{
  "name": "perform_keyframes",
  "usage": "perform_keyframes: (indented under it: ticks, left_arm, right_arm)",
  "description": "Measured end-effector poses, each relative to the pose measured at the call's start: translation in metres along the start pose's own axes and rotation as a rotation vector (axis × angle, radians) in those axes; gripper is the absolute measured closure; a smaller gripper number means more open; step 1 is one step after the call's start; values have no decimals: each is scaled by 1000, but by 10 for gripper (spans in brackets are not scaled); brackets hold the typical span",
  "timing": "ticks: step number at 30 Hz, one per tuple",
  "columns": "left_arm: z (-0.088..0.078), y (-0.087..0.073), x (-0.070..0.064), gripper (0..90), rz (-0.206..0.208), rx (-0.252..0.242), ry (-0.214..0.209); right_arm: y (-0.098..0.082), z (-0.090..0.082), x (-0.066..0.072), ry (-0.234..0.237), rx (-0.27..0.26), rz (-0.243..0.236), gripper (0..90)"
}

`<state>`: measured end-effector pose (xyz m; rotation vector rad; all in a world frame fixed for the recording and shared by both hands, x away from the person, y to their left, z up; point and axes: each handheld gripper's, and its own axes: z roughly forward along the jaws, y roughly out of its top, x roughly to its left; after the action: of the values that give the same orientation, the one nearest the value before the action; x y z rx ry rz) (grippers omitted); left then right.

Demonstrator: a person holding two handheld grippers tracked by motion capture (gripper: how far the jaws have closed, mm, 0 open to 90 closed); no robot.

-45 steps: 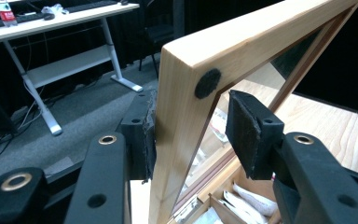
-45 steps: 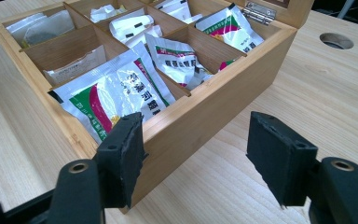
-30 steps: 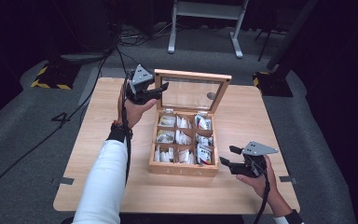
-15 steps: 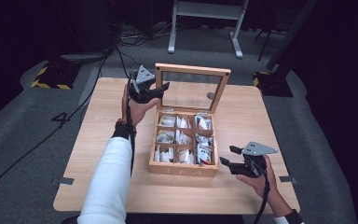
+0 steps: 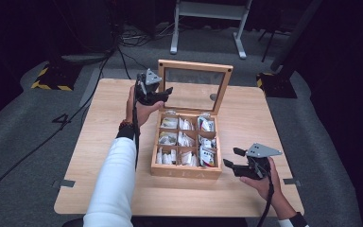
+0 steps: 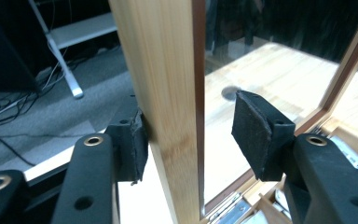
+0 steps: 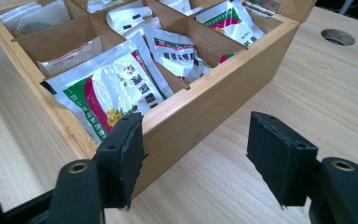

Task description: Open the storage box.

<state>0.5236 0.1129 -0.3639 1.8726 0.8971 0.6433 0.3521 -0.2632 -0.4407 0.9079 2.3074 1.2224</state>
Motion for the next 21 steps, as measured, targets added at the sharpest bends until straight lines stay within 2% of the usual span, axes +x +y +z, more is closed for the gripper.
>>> perform_keyframes:
  ticks: [7,16,21]
  left_arm:
    - [14,-6,0,432,-34,25,21]
    - [26,-17,1,417,-28,103,27]
    - [32,-29,3,415,-28,153,26]
  right_arm:
    - [-1,0,0,1,3,4,364]
    - [-2,0,-2,0,1,8,363]
    - [-2,0,-2,-1,2,6,363]
